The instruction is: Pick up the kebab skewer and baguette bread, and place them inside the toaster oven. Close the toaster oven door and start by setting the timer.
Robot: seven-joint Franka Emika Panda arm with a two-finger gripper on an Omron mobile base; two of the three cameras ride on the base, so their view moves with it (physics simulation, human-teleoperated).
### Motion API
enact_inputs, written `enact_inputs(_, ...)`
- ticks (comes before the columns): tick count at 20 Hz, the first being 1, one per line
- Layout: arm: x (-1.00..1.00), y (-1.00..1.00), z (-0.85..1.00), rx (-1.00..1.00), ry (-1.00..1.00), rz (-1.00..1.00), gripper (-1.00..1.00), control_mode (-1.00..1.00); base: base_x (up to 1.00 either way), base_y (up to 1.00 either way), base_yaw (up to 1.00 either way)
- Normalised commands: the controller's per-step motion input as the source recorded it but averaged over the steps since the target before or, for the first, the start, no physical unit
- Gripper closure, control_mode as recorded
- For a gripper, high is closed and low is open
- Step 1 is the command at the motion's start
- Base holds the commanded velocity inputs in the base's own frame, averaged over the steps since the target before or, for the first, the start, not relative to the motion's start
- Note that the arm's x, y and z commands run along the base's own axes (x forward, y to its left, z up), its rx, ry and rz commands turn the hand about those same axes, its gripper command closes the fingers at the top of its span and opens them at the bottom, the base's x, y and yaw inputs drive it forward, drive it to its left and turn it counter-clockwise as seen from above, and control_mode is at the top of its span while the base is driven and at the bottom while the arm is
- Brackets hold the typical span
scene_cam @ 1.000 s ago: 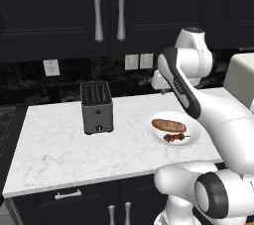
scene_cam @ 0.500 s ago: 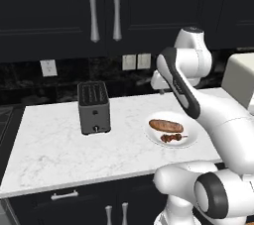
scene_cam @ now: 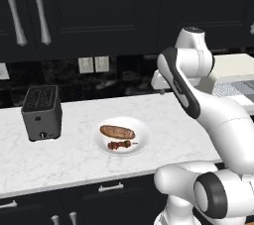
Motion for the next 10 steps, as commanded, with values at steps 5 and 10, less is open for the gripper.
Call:
enact_inputs(5, 0.0, 0.0, 0.0, 0.0, 0.0, 0.0, -1.0, 1.0, 0.0, -0.58, 0.0)
enact_inputs(10, 0.0, 0.0, 0.0, 0.0, 0.0, 0.0, -1.0, 1.0, 0.0, -0.52, 0.0)
